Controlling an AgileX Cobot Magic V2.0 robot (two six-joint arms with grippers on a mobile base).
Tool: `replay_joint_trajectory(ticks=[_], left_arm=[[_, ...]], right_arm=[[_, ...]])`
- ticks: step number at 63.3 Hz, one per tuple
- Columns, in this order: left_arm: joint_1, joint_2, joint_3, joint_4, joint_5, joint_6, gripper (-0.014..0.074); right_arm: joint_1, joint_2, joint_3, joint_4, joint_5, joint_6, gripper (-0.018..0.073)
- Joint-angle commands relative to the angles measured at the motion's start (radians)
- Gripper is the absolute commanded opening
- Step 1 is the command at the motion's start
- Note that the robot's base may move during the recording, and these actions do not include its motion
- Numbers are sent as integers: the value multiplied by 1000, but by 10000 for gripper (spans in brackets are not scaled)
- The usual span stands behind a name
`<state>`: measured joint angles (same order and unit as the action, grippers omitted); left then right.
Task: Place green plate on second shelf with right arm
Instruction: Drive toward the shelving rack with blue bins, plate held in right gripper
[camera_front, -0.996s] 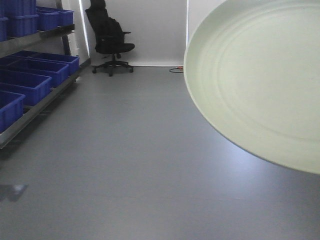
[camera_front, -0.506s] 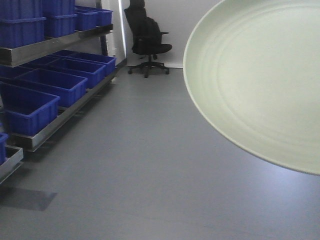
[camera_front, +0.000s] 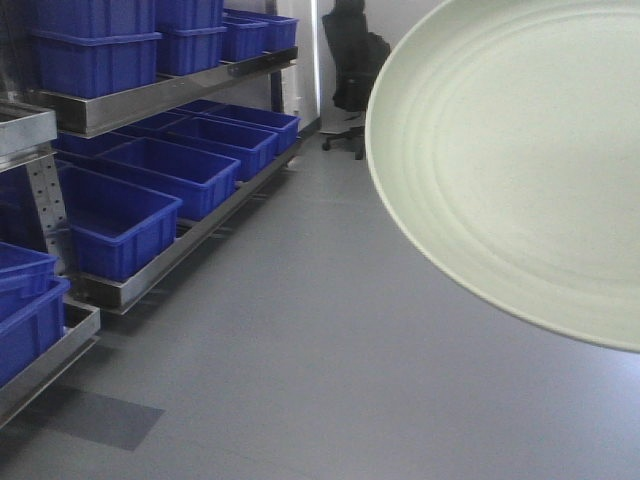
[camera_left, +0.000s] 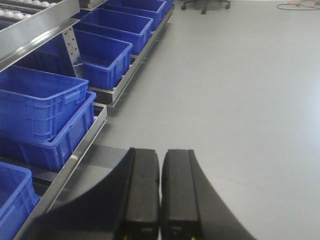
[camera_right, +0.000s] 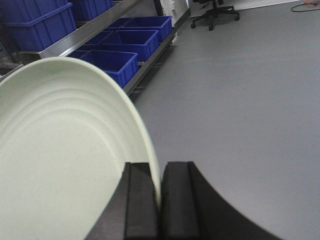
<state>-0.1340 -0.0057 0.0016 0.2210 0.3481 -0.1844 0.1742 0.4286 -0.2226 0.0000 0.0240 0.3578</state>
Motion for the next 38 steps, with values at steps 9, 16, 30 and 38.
replay_joint_trajectory(ticks=[9, 16, 30, 38], left_arm=[[-3, -22, 42, 1, -61, -5, 125], [-3, -22, 42, 1, -61, -5, 125], [-3, -22, 42, 1, -61, -5, 125], [-3, -22, 42, 1, -61, -5, 125]], right_arm=[[-5, 2, -33, 0, -115, -1, 54], [-5, 2, -33, 0, -115, -1, 54], [-5, 2, -33, 0, -115, -1, 54], [-5, 2, -33, 0, -115, -1, 54]])
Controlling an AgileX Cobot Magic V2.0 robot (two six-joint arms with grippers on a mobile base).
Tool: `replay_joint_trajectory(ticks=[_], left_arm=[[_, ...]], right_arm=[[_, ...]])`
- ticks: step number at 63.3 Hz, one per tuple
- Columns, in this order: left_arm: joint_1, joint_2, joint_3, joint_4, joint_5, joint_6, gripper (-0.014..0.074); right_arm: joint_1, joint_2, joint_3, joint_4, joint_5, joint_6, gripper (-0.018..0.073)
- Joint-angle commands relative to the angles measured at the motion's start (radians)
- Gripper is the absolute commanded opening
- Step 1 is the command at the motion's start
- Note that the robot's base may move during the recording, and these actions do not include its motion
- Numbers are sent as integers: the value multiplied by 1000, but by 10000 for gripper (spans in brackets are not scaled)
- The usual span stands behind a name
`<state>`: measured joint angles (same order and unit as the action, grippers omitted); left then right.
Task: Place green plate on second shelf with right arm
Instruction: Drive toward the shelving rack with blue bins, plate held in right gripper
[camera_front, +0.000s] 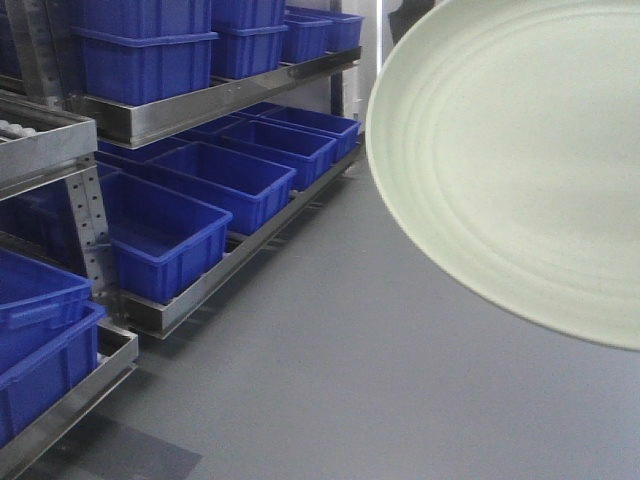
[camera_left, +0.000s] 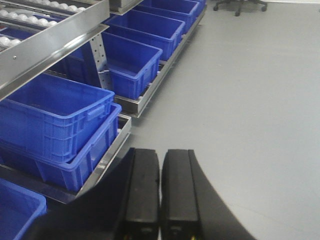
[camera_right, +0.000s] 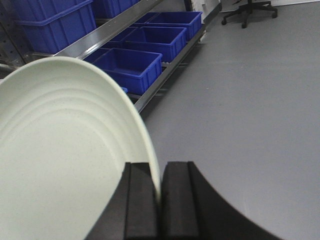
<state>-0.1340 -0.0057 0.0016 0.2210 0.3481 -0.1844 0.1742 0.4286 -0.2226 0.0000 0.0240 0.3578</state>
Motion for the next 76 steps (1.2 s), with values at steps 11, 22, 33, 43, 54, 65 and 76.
replay_joint_trajectory(ticks=[11, 22, 33, 43, 54, 65, 76], left_arm=[[-3, -22, 42, 1, -61, -5, 125], [-3, -22, 42, 1, -61, -5, 125], [-3, -22, 42, 1, -61, -5, 125], [-3, -22, 42, 1, -61, -5, 125], [-3, -22, 42, 1, -61, -5, 125], [-3, -22, 42, 1, -61, -5, 125], [-3, -22, 42, 1, -61, -5, 125]], right_arm=[[-5, 2, -33, 0, -115, -1, 54], [-5, 2, -33, 0, -115, -1, 54], [-5, 2, -33, 0, -115, -1, 54], [-5, 2, -33, 0, -115, -1, 54], [-5, 2, -33, 0, -115, -1, 54], [-5, 2, -33, 0, -115, -1, 54], [-5, 2, -33, 0, -115, -1, 54]])
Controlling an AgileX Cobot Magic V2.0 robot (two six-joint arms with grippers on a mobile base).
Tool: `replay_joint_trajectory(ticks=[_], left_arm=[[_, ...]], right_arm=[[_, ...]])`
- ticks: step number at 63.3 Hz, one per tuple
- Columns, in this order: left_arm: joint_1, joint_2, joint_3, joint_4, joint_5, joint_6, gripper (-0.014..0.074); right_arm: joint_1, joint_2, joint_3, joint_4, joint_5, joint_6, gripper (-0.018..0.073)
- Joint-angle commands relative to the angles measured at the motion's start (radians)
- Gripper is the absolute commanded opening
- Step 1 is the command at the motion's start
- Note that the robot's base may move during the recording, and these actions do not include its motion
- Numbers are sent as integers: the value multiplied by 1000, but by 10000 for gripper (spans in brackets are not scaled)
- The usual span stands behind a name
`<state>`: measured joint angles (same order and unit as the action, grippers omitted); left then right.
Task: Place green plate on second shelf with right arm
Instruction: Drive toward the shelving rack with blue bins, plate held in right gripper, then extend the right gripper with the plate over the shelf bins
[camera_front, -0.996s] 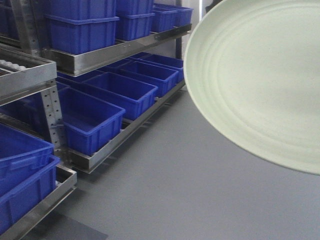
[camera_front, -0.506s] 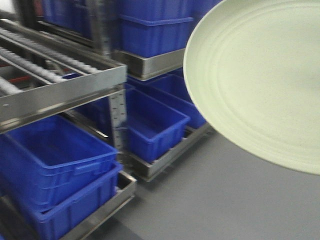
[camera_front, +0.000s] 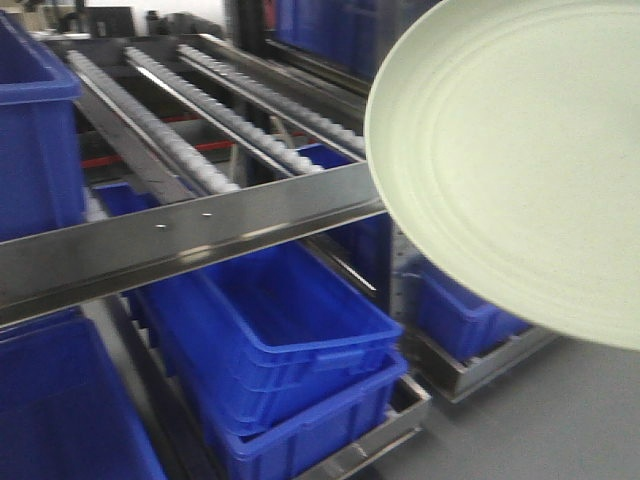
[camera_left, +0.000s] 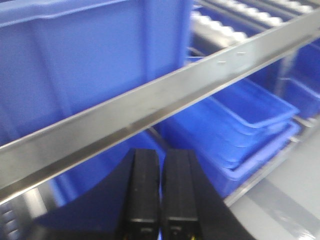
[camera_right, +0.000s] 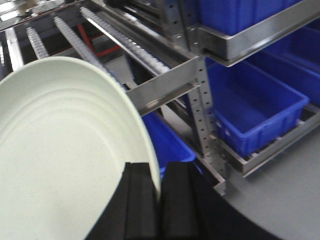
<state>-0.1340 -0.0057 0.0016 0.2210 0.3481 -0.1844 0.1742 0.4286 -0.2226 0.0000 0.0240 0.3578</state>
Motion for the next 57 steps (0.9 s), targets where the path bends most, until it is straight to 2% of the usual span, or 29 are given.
replay_joint_trajectory(ticks=[1, 57], left_arm=[[-3, -22, 42, 1, -61, -5, 125], [-3, -22, 42, 1, -61, -5, 125]], right_arm=[[-5, 2, -33, 0, -115, -1, 54], [-5, 2, -33, 0, -115, -1, 54]])
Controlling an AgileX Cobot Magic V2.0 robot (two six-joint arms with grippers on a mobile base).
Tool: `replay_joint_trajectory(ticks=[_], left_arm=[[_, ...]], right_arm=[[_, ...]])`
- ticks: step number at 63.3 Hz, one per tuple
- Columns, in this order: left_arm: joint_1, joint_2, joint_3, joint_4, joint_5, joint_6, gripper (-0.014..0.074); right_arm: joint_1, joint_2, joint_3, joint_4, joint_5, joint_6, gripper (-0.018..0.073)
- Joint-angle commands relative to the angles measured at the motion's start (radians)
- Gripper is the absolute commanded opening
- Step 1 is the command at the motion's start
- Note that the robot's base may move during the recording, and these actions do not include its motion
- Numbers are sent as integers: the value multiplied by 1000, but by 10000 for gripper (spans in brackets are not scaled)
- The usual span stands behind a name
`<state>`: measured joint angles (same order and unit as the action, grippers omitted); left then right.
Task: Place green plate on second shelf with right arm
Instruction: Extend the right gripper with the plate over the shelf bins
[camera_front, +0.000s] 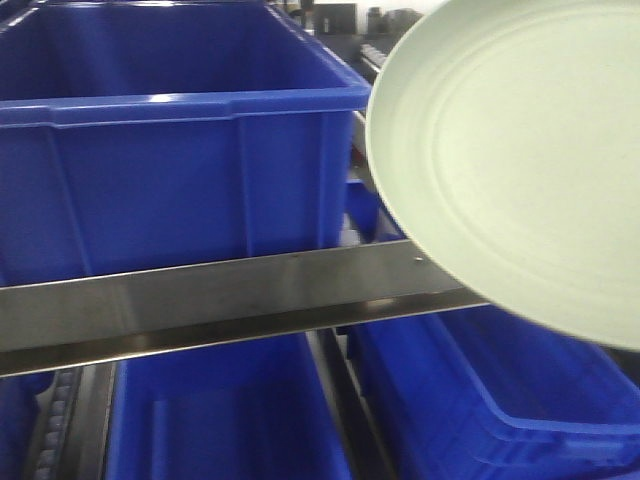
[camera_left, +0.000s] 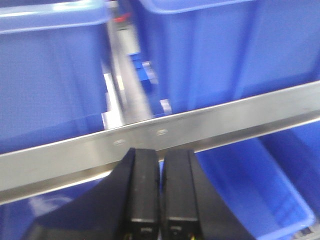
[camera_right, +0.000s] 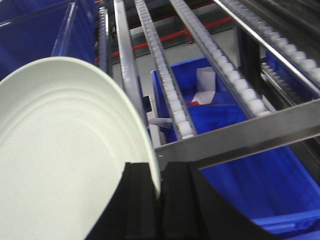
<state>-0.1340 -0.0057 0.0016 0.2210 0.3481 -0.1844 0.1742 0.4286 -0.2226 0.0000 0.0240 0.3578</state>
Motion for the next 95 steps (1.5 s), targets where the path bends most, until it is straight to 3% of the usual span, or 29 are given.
replay_joint_trajectory(ticks=[1, 72, 77, 82, 95], left_arm=[[-3, -22, 42, 1, -61, -5, 125], [-3, -22, 42, 1, -61, -5, 125], [-1, -22, 42, -4, -119, -74, 125], [-1, -22, 42, -8, -171, -75, 125], [-1, -22, 42, -8, -172, -75, 125]], right_arm=[[-5, 2, -33, 0, -115, -1, 54], [-5, 2, -33, 0, -115, -1, 54], [-5, 2, -33, 0, -115, -1, 54], [-5, 2, -33, 0, -115, -1, 54], [-5, 2, -33, 0, -115, -1, 54]])
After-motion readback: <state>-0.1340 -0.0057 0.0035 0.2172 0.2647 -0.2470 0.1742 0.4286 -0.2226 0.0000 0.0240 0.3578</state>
